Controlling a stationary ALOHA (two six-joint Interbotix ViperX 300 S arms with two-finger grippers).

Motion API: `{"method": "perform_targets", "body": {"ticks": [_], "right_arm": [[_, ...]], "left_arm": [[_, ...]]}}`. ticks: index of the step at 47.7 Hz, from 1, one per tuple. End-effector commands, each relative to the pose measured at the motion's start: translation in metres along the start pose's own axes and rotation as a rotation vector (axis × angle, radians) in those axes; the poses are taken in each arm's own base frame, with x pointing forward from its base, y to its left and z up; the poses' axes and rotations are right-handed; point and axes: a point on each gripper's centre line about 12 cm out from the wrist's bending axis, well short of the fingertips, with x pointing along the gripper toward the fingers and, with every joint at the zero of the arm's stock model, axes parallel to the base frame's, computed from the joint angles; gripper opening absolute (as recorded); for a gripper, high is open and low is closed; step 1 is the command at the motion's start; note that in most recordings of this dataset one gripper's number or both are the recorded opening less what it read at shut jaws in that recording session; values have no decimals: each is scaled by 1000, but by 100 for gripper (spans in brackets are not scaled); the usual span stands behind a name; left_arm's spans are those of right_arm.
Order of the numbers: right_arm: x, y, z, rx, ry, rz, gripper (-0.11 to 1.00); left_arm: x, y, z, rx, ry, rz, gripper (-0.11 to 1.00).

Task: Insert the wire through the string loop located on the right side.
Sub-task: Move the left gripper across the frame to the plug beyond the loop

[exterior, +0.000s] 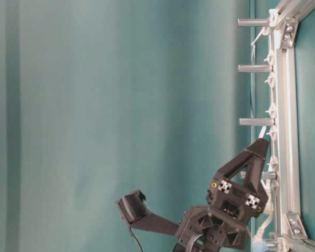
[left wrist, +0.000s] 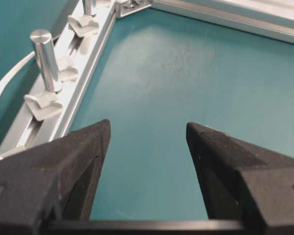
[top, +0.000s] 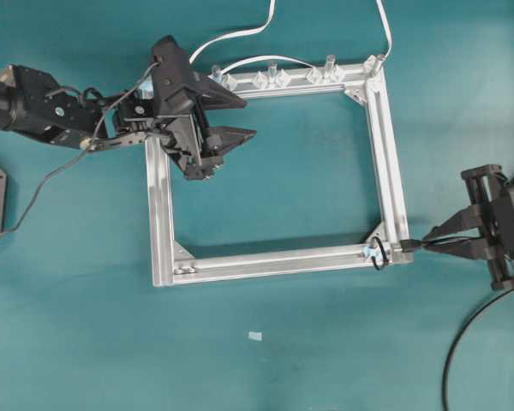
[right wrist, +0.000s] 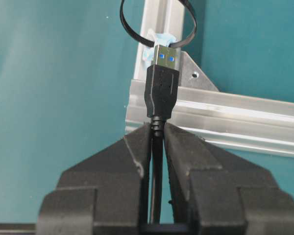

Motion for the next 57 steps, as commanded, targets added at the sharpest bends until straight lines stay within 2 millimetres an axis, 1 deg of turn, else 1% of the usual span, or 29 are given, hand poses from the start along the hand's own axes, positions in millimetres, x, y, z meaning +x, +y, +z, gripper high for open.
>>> {"method": "perform_targets", "body": {"ticks": [1,17,34,41,50,54,57], "right_arm": [[3,2,10,-2,-18,0,11],[12,4,18,-4,-12,-6,11],[31,5,25,-12,8,-29,11],[38,6,30,-15,-3,-42,11],[45,6,33,-18,3,-49,11],[48,7,33,-19,11,-51,11],[51,7,33,-20,15,-51,11]], "left_arm": [[2,-5,12,-1,-29,-12,65],[6,-13,22,4,-46,-31,65],[7,-22,24,13,-48,-51,65],[9,-29,24,20,-19,-63,65],[13,-43,31,31,19,-90,65],[20,-53,34,39,30,-107,65],[27,-62,32,48,46,-122,65]]}}
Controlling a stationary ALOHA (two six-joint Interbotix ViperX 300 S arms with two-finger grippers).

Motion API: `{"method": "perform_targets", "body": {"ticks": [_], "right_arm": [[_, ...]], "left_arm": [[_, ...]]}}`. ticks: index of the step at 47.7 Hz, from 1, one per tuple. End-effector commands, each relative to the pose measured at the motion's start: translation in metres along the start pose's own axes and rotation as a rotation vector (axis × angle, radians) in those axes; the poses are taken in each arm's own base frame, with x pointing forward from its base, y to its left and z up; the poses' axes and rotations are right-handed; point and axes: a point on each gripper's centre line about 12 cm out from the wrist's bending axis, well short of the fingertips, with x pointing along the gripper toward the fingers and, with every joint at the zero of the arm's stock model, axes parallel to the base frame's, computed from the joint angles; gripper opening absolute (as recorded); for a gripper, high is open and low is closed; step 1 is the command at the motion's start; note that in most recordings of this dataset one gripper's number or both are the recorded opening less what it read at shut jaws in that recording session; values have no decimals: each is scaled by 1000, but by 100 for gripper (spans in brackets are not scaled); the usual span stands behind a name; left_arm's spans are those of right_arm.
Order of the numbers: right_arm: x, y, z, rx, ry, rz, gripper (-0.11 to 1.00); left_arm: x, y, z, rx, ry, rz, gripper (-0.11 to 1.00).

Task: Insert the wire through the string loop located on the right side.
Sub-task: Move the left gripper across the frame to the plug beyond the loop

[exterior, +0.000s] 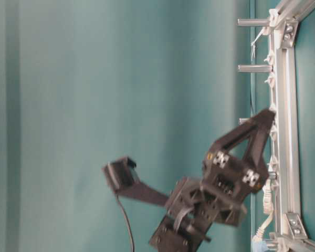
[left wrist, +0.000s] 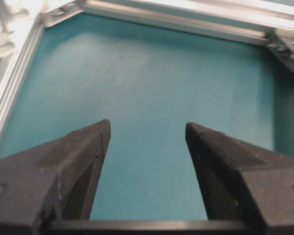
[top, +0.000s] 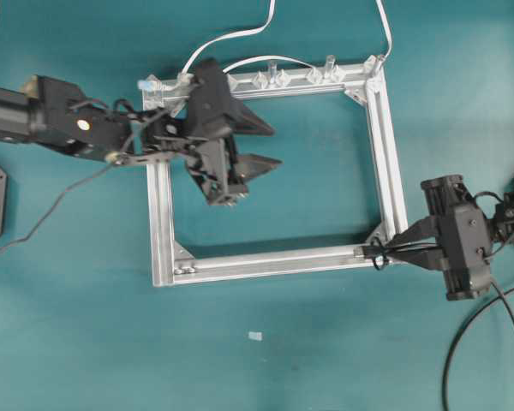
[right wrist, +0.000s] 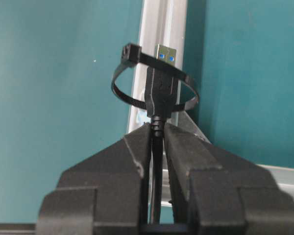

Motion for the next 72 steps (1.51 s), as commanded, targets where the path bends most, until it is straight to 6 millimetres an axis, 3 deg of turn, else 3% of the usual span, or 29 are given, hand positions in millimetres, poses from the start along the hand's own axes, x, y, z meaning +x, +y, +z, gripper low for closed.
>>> {"method": "perform_targets", "body": {"ticks": [1,11,18,39,60,72], "right_arm": [[3,1,9,1,-25,-1,11],[6,2,10,0,-21,-4,11],[6,1,10,0,-23,-5,11],[6,1,10,0,-29,-7,11],[6,1,10,0,-29,-7,11],[5,1,10,-1,-28,-8,11]], "left_arm": [[8,-14,14,8,-23,-28,65],[42,-38,6,36,52,-66,65],[52,-45,9,41,51,-77,65],[53,-61,12,-7,52,-105,66],[44,-114,19,-42,48,-202,66],[43,-124,18,-122,67,-215,69]]}}
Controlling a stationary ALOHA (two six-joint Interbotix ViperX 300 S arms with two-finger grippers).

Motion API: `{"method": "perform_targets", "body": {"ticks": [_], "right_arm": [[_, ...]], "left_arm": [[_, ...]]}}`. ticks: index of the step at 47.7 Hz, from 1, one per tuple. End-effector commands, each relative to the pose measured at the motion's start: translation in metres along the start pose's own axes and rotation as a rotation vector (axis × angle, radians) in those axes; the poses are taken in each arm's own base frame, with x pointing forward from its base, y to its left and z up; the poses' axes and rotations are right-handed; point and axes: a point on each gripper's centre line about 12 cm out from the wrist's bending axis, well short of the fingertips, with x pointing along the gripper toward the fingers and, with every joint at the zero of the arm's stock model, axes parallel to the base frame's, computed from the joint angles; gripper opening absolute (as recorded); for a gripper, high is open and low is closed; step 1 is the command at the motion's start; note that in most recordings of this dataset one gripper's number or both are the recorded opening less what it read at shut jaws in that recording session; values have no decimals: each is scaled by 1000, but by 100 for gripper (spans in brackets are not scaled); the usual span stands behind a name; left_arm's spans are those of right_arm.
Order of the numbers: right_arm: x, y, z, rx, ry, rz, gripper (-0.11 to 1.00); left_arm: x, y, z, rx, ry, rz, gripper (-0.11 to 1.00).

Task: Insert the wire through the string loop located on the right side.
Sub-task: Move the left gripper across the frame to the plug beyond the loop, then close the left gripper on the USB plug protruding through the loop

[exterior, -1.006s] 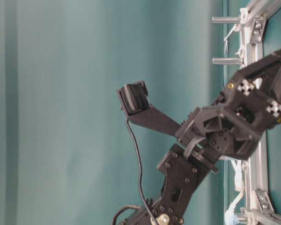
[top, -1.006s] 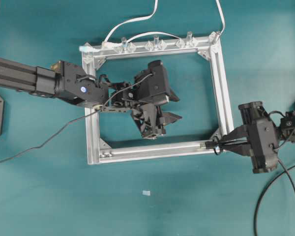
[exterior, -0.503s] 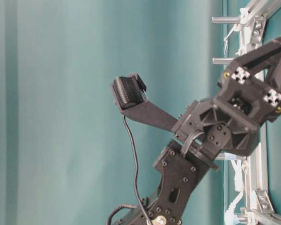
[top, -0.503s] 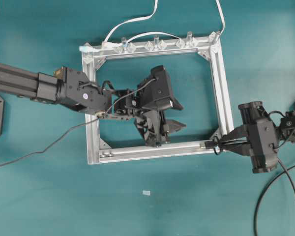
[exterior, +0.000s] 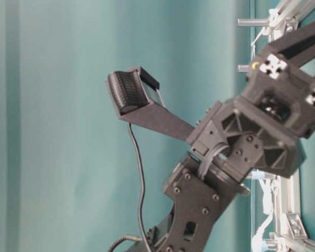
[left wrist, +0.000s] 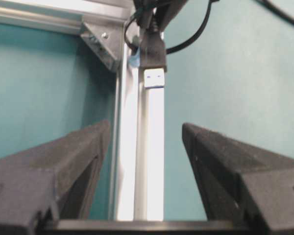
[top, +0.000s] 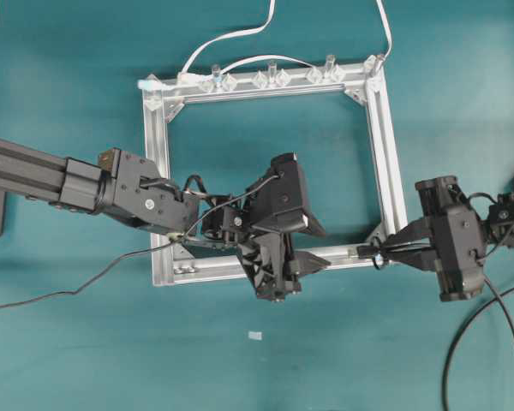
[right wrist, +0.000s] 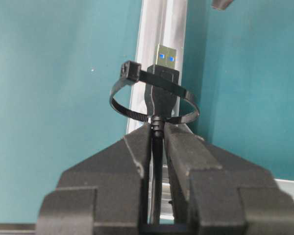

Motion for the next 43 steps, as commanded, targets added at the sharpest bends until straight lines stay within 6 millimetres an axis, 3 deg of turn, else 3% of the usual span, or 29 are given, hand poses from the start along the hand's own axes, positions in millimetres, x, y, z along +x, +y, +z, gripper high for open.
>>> {"method": "perform_targets", "body": {"ticks": [1,15,27,43], "right_arm": [[0,0,6,1,-22,-1,11],[0,0,6,1,-22,-1,11],[0,0,6,1,-22,-1,11],[0,0,5,1,-21,-1,11]], "left_arm": [[-5,-8,18,-17,-47,-19,69],[4,-9,25,-21,-63,-24,84],[25,-14,34,-20,-84,-34,86],[44,-12,29,-22,-78,-32,86]]}}
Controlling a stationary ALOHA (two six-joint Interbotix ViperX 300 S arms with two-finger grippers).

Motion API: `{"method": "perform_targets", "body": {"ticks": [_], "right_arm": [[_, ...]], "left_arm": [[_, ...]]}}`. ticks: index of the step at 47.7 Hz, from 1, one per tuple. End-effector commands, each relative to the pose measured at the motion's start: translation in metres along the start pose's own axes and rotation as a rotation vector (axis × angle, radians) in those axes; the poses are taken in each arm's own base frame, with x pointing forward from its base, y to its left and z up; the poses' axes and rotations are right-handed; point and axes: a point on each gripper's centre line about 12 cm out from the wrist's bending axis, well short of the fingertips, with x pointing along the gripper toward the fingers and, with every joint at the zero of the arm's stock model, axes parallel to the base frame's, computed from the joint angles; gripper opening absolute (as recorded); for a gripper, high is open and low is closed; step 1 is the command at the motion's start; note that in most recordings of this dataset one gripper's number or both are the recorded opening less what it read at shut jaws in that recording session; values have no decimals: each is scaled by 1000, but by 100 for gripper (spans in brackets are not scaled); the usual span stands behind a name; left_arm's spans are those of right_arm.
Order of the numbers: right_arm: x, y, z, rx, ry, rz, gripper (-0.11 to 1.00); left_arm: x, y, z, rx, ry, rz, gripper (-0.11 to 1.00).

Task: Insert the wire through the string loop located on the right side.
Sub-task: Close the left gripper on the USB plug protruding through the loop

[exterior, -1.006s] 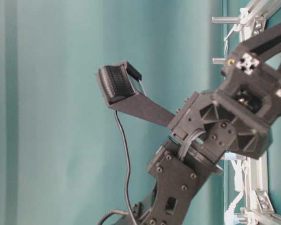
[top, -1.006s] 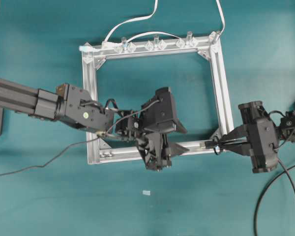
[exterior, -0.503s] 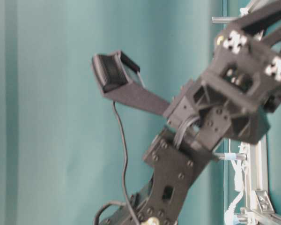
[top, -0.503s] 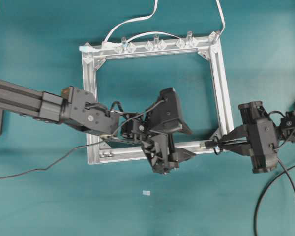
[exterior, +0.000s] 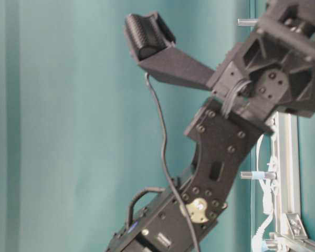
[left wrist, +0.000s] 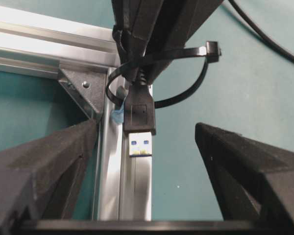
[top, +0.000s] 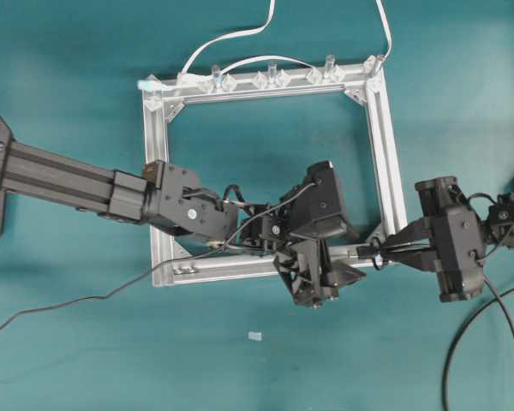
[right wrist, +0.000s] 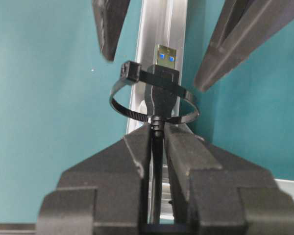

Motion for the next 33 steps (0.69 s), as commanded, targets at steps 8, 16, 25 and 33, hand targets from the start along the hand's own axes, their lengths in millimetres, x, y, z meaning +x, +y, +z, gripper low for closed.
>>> {"method": "perform_targets", "body": {"ticks": [8,16,25,33], "right_arm": [[0,0,5,1,-21,-1,11],[0,0,5,0,-19,-2,11],[0,0,4,0,-18,-2,11],[0,0,4,1,-18,-2,11]], "left_arm": [[4,-7,15,-7,-42,-18,86],[7,-8,17,-4,-46,-20,86],[4,-9,22,-4,-57,-23,81],[1,-9,26,-5,-65,-24,63]]}}
